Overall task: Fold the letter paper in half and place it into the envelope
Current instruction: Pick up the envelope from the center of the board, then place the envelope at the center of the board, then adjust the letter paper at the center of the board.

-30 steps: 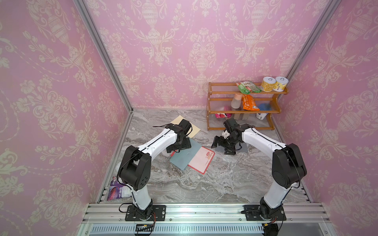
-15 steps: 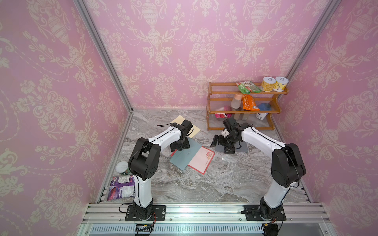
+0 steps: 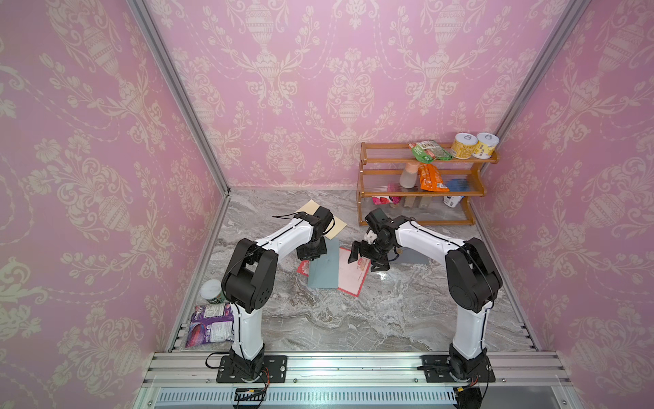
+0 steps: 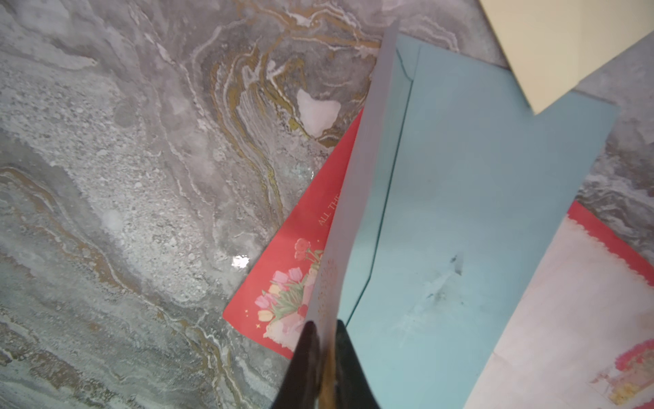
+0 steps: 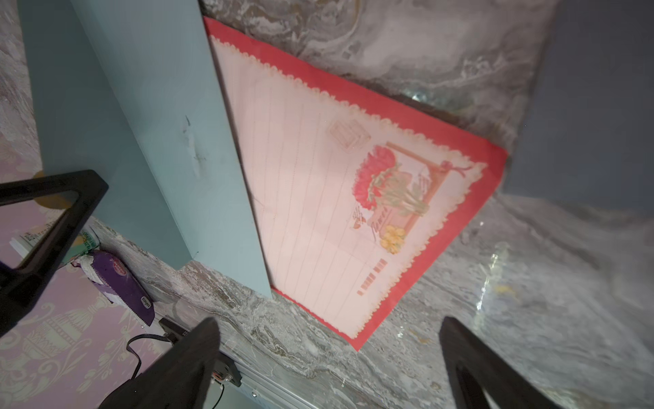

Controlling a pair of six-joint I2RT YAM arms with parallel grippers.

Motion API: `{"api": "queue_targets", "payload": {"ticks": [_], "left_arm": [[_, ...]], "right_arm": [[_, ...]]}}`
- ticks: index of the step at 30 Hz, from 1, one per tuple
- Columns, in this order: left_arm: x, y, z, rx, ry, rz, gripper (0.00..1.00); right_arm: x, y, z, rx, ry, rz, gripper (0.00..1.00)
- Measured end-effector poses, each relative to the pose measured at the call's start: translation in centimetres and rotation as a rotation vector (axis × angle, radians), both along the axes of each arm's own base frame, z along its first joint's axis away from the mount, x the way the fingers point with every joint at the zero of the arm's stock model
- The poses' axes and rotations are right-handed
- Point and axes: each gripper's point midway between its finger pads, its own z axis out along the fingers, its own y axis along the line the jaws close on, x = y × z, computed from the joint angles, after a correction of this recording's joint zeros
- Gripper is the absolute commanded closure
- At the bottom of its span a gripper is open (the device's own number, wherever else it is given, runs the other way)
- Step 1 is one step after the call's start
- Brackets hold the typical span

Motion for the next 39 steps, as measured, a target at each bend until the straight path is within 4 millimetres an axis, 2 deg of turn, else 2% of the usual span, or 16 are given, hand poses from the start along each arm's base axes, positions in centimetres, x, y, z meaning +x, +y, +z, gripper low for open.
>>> {"api": "queue_targets", "payload": {"ticks": [3,8,12,18,23,28,34,39], "left_arm": [[-0.1,0.0,0.0,0.003,0.004,-0.006,1.00],[-0.1,0.1,0.8,0.003,0.002,-0.014,1.00],[0.3,-0.1,2.6,-0.011,-0.029,-0.021,1.00],[1.2,0.4,5.9,-0.035,-0.090,-0.018,1.00],[1.5,2.5,7.9,-0.046,-0.126,0.029,1.00],[1.9,5.7,9.3,-0.051,-0.158,0.106,1.00],[1.9,9.0,9.2,-0.044,-0.155,0.185,1.00],[2.1,10.9,9.1,-0.034,-0.151,0.211,1.00]], "right_arm": [[0.4,0.7,-0.8,0.010,0.019,-0.004,0.00],[1.1,1.6,-1.6,0.023,0.032,-0.003,0.00],[1.3,1.9,-1.8,0.026,0.036,-0.003,0.00],[2.4,2.7,-0.3,0.049,-0.005,0.000,0.00],[2.6,3.5,0.4,0.066,-0.021,0.010,0.00],[3.2,4.6,0.3,0.082,-0.013,0.017,0.00],[3.5,5.2,-1.5,0.080,0.022,0.023,0.00],[3.7,5.7,-1.6,0.085,0.033,0.033,0.00]]}}
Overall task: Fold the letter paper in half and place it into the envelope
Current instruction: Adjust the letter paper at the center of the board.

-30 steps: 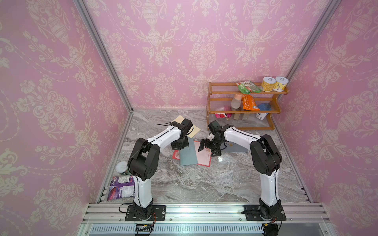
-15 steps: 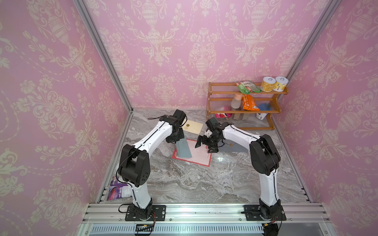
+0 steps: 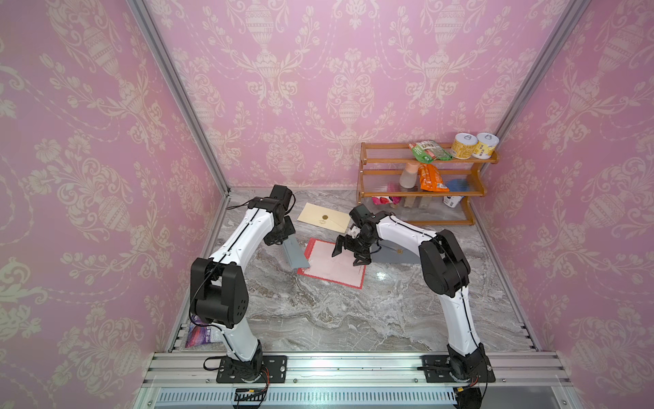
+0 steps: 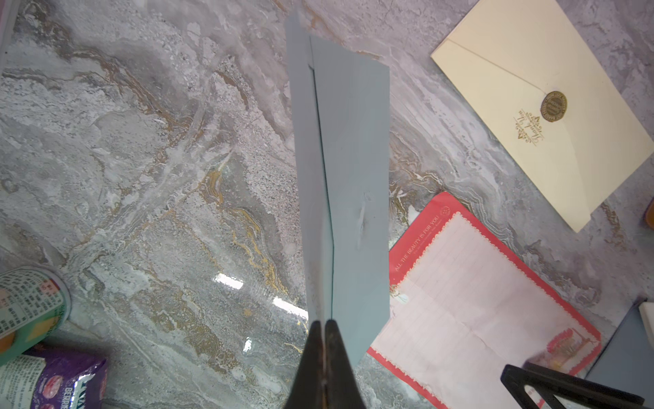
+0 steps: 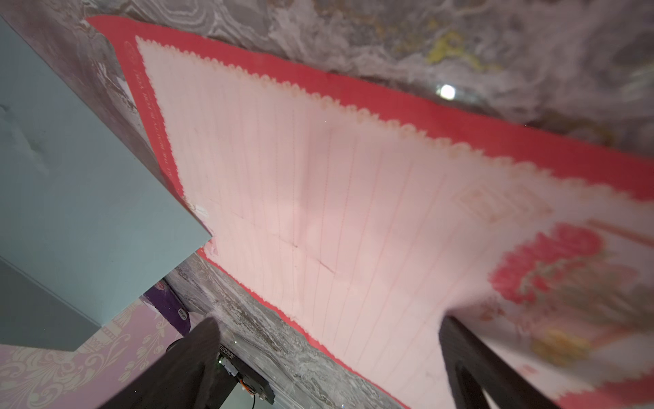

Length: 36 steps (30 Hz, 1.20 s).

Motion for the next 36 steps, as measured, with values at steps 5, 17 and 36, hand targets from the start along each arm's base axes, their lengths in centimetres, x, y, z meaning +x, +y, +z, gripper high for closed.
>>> {"api": "queue_targets", "payload": {"ticks": [5,17,36], "left_arm": [[0.0,1.4,-0.1,0.013,0.012,-0.002,1.00],[-3.4,2.7,-3.1,0.063,0.164,-0.090,1.00],[-7.7,4.5,-3.2,0.134,0.235,-0.154,0.12]], "right_arm": [[-0.1,0.1,-0.1,-0.004,0.000,0.026,0.00],[-1.0,-0.3,-0.3,-0.014,-0.026,0.137,0.00],[-7.1,-5.9,-0.8,-0.168,0.024,0.219,0.00]]}}
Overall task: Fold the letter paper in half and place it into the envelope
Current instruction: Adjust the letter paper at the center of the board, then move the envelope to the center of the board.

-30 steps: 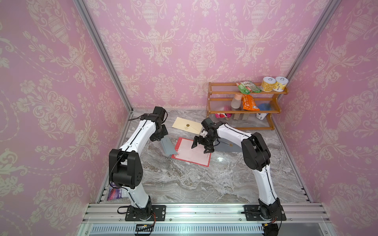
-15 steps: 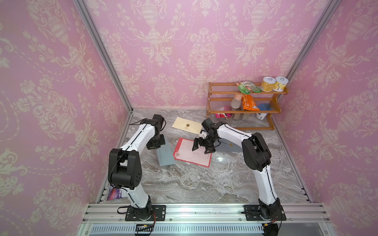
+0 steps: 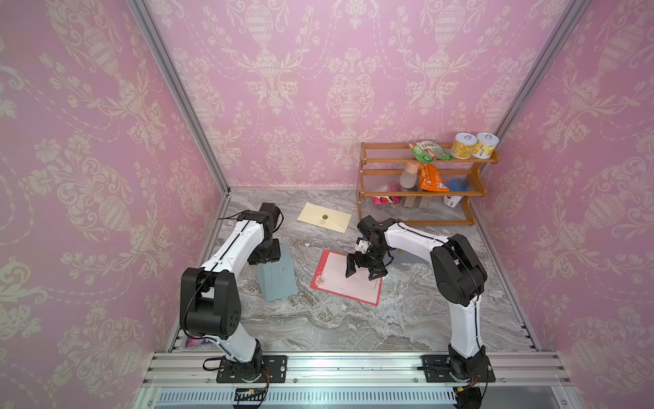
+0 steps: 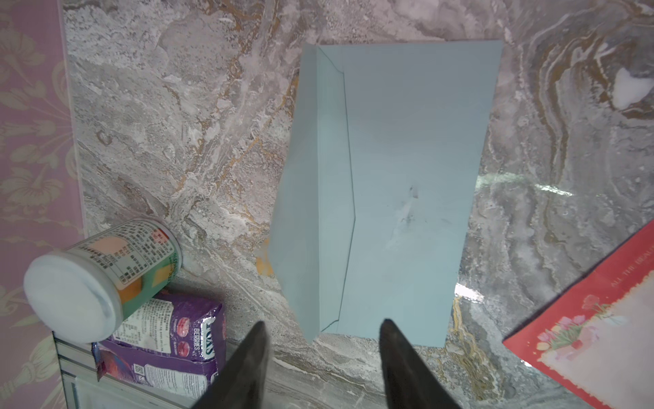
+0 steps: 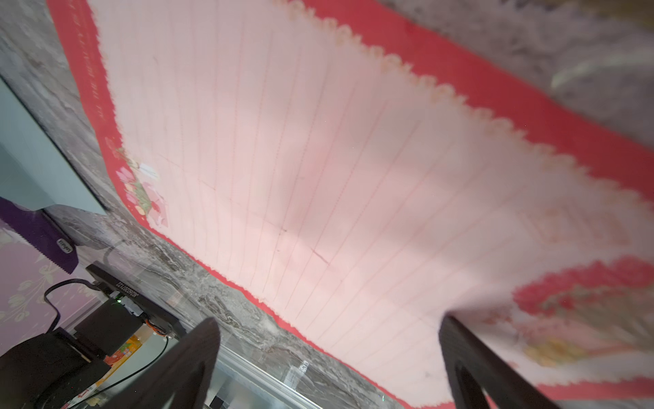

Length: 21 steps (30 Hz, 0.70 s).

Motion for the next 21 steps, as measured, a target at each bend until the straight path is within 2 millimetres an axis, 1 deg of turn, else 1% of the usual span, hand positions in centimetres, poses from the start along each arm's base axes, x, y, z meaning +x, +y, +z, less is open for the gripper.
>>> {"api": "queue_targets", "payload": {"ticks": [1,2,5,8,9,11,13,16,19,21], "left_arm": [[0.0,0.0,0.2,-0.003,-0.006,0.001,0.05],[0.0,-0.1,0.4,-0.005,-0.013,0.004,0.01],[0.3,-0.5,1.4,-0.028,-0.047,0.013,0.01],[0.9,-1.5,2.4,-0.054,-0.086,0.011,0.01],[1.1,-2.2,2.6,-0.064,-0.096,0.002,0.01],[1.2,-3.9,2.8,-0.081,-0.106,-0.028,0.01],[1.3,-6.3,3.1,-0.097,-0.116,-0.075,0.01],[1.9,-10.1,3.1,-0.127,-0.124,-0.141,0.01],[2.2,-13.2,2.0,-0.155,-0.111,-0.182,0.01],[2.1,-15.2,0.8,-0.171,-0.084,-0.206,0.01]], "right_arm": [[0.0,-0.6,0.0,-0.032,-0.006,-0.002,0.00],[0.0,-1.2,0.0,-0.060,-0.016,-0.003,0.00],[0.9,-3.0,1.0,-0.130,-0.073,-0.026,0.00],[2.6,-5.4,2.4,-0.175,-0.135,-0.083,0.00],[3.4,-6.4,2.7,-0.190,-0.152,-0.110,0.00],[4.9,-8.3,3.0,-0.219,-0.177,-0.162,0.00],[6.3,-10.3,3.1,-0.252,-0.192,-0.215,0.00],[8.1,-12.4,2.8,-0.293,-0.199,-0.268,0.00],[9.4,-13.7,1.9,-0.330,-0.193,-0.294,0.00],[10.0,-14.4,1.0,-0.356,-0.182,-0.302,0.00]]}}
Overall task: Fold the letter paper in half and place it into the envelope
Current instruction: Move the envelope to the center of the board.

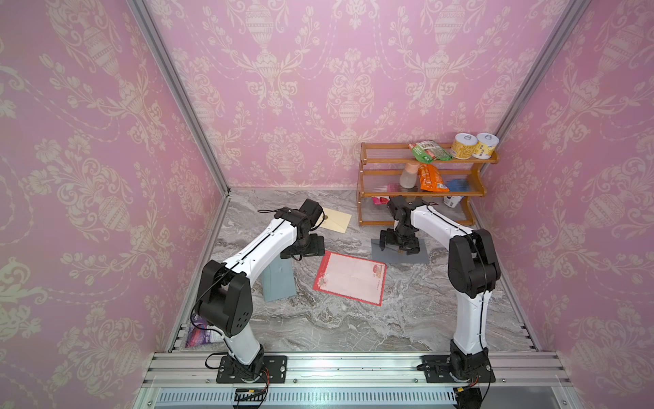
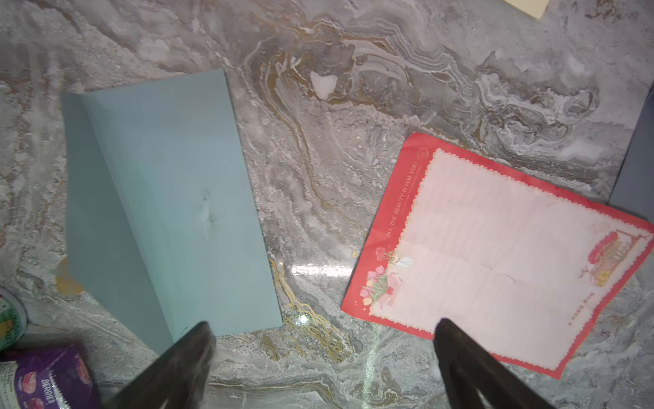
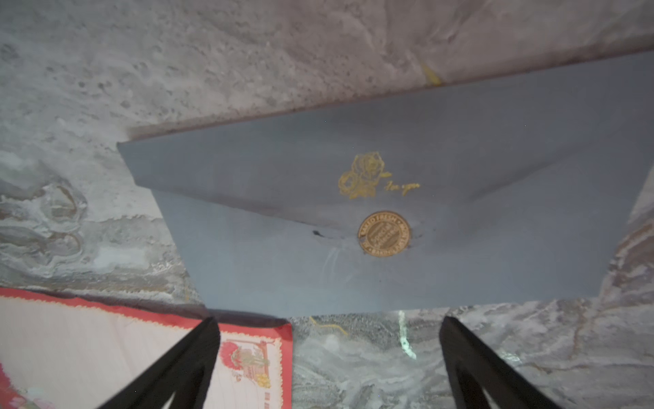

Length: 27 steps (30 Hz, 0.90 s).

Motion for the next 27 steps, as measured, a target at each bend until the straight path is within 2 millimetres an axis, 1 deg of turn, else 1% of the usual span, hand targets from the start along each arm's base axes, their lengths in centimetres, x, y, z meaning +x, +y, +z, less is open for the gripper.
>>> {"api": "queue_targets", "payload": {"ticks": [3,6,8,11,14,16,22,24,25,26,27], "left_arm": [[0.0,-2.7,-1.6,-0.005,0.037,-0.040,0.01],[0.0,-5.3,-2.8,-0.012,0.059,-0.083,0.01],[0.0,-6.6,-3.3,-0.015,0.067,-0.106,0.01],[-0.3,-8.2,-3.8,-0.021,0.078,-0.140,0.01],[-0.5,-9.1,-3.9,-0.034,0.084,-0.153,0.01],[-0.3,-9.3,-4.0,-0.038,0.084,-0.153,0.01],[0.1,-9.8,-4.1,-0.045,0.087,-0.155,0.01],[0.2,-10.0,-4.3,-0.050,0.091,-0.155,0.01],[0.2,-10.0,-4.3,-0.050,0.092,-0.156,0.01],[0.3,-10.1,-4.4,-0.051,0.092,-0.156,0.01],[0.4,-10.2,-4.4,-0.052,0.092,-0.156,0.01]], "right_arm": [[0.6,-0.6,-1.1,-0.023,0.016,-0.007,0.00],[1.0,-1.1,-2.1,-0.040,0.031,-0.009,0.00],[1.0,-1.3,-2.5,-0.046,0.045,-0.011,0.00],[1.6,-1.8,-2.5,-0.054,0.038,-0.013,0.00],[2.1,-2.4,-2.5,-0.058,0.035,-0.011,0.00],[2.4,-3.0,-2.5,-0.062,0.035,-0.019,0.00],[3.8,-5.5,-2.2,-0.096,0.018,-0.034,0.01],[3.8,-6.1,-2.1,-0.110,0.021,-0.031,0.04],[3.7,-6.4,-2.1,-0.114,0.026,-0.030,0.08],[3.6,-6.5,-2.0,-0.116,0.028,-0.027,0.17],[3.6,-6.6,-2.0,-0.116,0.029,-0.022,0.29]]}}
